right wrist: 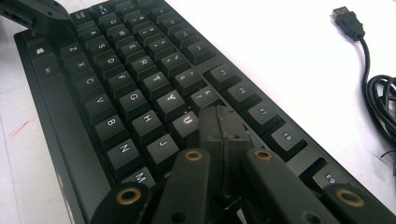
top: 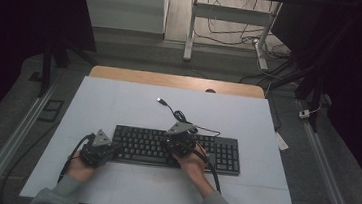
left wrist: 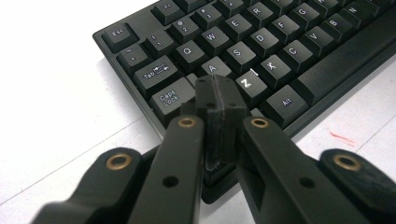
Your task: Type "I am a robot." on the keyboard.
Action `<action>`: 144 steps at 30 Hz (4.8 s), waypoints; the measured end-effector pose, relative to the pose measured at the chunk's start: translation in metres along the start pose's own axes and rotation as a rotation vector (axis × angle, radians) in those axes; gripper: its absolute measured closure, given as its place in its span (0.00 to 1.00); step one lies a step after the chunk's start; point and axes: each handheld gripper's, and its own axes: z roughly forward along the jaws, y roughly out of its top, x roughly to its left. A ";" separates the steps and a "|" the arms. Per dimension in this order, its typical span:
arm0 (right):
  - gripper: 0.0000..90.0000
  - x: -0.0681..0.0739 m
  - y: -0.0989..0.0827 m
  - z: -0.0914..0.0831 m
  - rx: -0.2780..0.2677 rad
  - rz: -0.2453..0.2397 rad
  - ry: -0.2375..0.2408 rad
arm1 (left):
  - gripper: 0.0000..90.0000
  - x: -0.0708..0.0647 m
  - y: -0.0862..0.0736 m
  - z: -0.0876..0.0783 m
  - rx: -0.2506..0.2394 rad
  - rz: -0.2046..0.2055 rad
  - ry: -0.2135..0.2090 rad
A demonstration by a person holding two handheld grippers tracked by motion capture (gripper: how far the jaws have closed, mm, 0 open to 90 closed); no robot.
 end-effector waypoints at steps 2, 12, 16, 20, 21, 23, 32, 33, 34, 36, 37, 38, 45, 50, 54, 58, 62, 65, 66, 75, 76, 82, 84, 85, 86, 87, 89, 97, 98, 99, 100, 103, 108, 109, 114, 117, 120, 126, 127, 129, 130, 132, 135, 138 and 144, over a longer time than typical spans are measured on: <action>1.00 0.000 0.001 0.000 0.006 -0.005 -0.002 | 0.99 0.000 0.000 0.000 0.000 -0.001 -0.001; 1.00 0.001 0.002 -0.002 0.001 0.000 -0.002 | 0.99 -0.001 0.000 0.000 -0.003 0.007 0.007; 1.00 -0.001 0.006 -0.016 -0.067 0.020 0.002 | 0.99 -0.002 0.001 -0.007 -0.052 0.029 0.034; 1.00 -0.003 0.005 -0.026 -0.099 0.037 0.012 | 0.99 0.000 0.000 -0.009 -0.068 0.019 0.033; 1.00 -0.004 0.004 -0.028 -0.105 0.038 0.015 | 0.99 0.000 0.000 -0.009 -0.068 0.016 0.030; 1.00 -0.004 0.001 -0.031 -0.115 0.034 0.018 | 0.99 0.001 0.000 -0.010 -0.070 0.011 0.024; 0.76 -0.009 -0.014 -0.048 -0.132 0.037 0.023 | 0.85 0.007 -0.001 -0.013 -0.097 -0.022 0.004; 0.71 -0.009 -0.017 -0.052 -0.134 0.041 0.020 | 0.80 0.007 -0.001 -0.013 -0.101 -0.028 0.002; 0.71 -0.009 -0.017 -0.052 -0.134 0.041 0.020 | 0.80 0.007 -0.001 -0.014 -0.104 -0.030 0.002; 0.66 -0.010 -0.022 -0.058 -0.134 0.040 0.007 | 0.73 0.008 -0.002 -0.015 -0.110 -0.036 -0.001; 0.65 -0.011 -0.024 -0.060 -0.135 0.042 0.006 | 0.71 0.008 -0.002 -0.015 -0.112 -0.038 -0.002; 0.63 -0.011 -0.026 -0.062 -0.137 0.048 0.006 | 0.68 0.008 -0.002 -0.016 -0.113 -0.043 -0.003; 0.59 -0.012 -0.038 -0.073 -0.142 0.055 0.001 | 0.60 0.011 -0.003 -0.021 -0.129 -0.070 -0.014; 0.58 -0.012 -0.046 -0.078 -0.134 0.057 -0.009 | 0.56 0.012 -0.004 -0.023 -0.128 -0.076 -0.025; 0.58 -0.012 -0.054 -0.085 -0.139 0.059 -0.012 | 0.51 0.012 -0.003 -0.023 -0.123 -0.077 -0.038; 0.58 -0.014 -0.055 -0.086 -0.145 0.067 -0.016 | 0.48 0.008 0.002 -0.025 -0.127 -0.058 -0.064; 0.58 -0.015 -0.055 -0.087 -0.146 0.071 -0.017 | 0.44 0.000 0.010 -0.027 -0.124 -0.019 -0.102; 0.58 -0.016 -0.056 -0.089 -0.149 0.081 -0.021 | 0.41 -0.007 0.019 -0.028 -0.120 0.007 -0.113; 0.58 -0.016 -0.058 -0.090 -0.155 0.088 -0.015 | 0.39 -0.009 0.023 -0.028 -0.119 0.011 -0.110; 0.58 -0.018 -0.064 -0.100 -0.173 0.105 -0.031 | 0.39 -0.024 0.055 -0.020 -0.087 0.079 -0.154; 0.58 -0.018 -0.065 -0.101 -0.178 0.106 -0.028 | 0.39 -0.025 0.058 -0.019 -0.081 0.085 -0.159; 0.58 -0.018 -0.067 -0.104 -0.181 0.109 -0.033 | 0.45 -0.033 0.066 -0.013 -0.058 0.114 -0.186; 0.57 -0.018 -0.068 -0.106 -0.181 0.110 -0.032 | 0.48 -0.037 0.066 -0.010 -0.051 0.129 -0.206; 0.57 -0.018 -0.069 -0.107 -0.179 0.112 -0.034 | 0.49 -0.039 0.065 -0.008 -0.048 0.136 -0.214; 0.57 -0.017 -0.071 -0.108 -0.179 0.116 -0.037 | 0.53 -0.041 0.065 -0.006 -0.049 0.143 -0.220; 0.57 -0.017 -0.071 -0.108 -0.179 0.116 -0.037 | 0.53 -0.043 0.064 -0.004 -0.047 0.151 -0.223; 0.57 -0.017 -0.074 -0.110 -0.173 0.120 -0.039 | 0.59 -0.045 0.063 -0.001 -0.038 0.157 -0.230; 0.57 -0.018 -0.075 -0.107 -0.166 0.111 -0.038 | 0.94 -0.053 0.060 0.012 0.025 0.216 -0.248; 0.56 -0.018 -0.075 -0.107 -0.164 0.109 -0.039 | 0.97 -0.054 0.059 0.013 0.025 0.218 -0.250; 0.56 -0.018 -0.075 -0.106 -0.163 0.110 -0.039 | 0.99 -0.055 0.059 0.014 0.029 0.222 -0.253; 0.56 -0.019 -0.075 -0.106 -0.161 0.111 -0.039 | 0.99 -0.056 0.059 0.015 0.031 0.227 -0.252; 0.56 -0.019 -0.075 -0.105 -0.158 0.114 -0.042 | 0.99 -0.057 0.058 0.019 0.048 0.241 -0.257; 0.56 -0.019 -0.075 -0.103 -0.156 0.114 -0.039 | 0.99 -0.058 0.056 0.024 0.064 0.248 -0.254; 0.56 -0.019 -0.075 -0.103 -0.157 0.114 -0.038 | 0.99 -0.058 0.056 0.025 0.068 0.251 -0.254; 0.55 -0.019 -0.075 -0.102 -0.154 0.112 -0.039 | 0.99 -0.059 0.055 0.028 0.074 0.249 -0.247; 0.55 -0.019 -0.075 -0.102 -0.150 0.111 -0.044 | 0.99 -0.059 0.054 0.030 0.081 0.256 -0.240; 0.55 -0.019 -0.075 -0.102 -0.149 0.112 -0.044 | 0.99 -0.059 0.054 0.031 0.084 0.257 -0.241; 0.55 -0.019 -0.075 -0.102 -0.149 0.108 -0.041 | 0.99 -0.059 0.054 0.031 0.082 0.254 -0.236; 0.55 -0.018 -0.075 -0.101 -0.149 0.110 -0.041 | 0.99 -0.060 0.053 0.032 0.087 0.256 -0.233; 0.55 -0.018 -0.075 -0.101 -0.148 0.109 -0.040 | 0.99 -0.061 0.052 0.034 0.084 0.262 -0.231; 0.55 -0.018 -0.075 -0.101 -0.149 0.110 -0.041 | 0.99 -0.061 0.052 0.034 0.083 0.263 -0.231; 0.55 -0.019 -0.075 -0.102 -0.150 0.108 -0.040 | 0.99 -0.061 0.052 0.033 0.080 0.268 -0.225; 0.55 -0.019 -0.075 -0.102 -0.151 0.108 -0.041 | 0.99 -0.059 0.053 0.027 0.055 0.260 -0.224; 0.55 -0.019 -0.075 -0.102 -0.151 0.107 -0.041 | 0.99 -0.053 0.056 0.018 0.002 0.217 -0.228; 0.55 -0.021 -0.075 -0.102 -0.151 0.109 -0.045 | 0.98 -0.043 0.057 0.005 -0.060 0.157 -0.214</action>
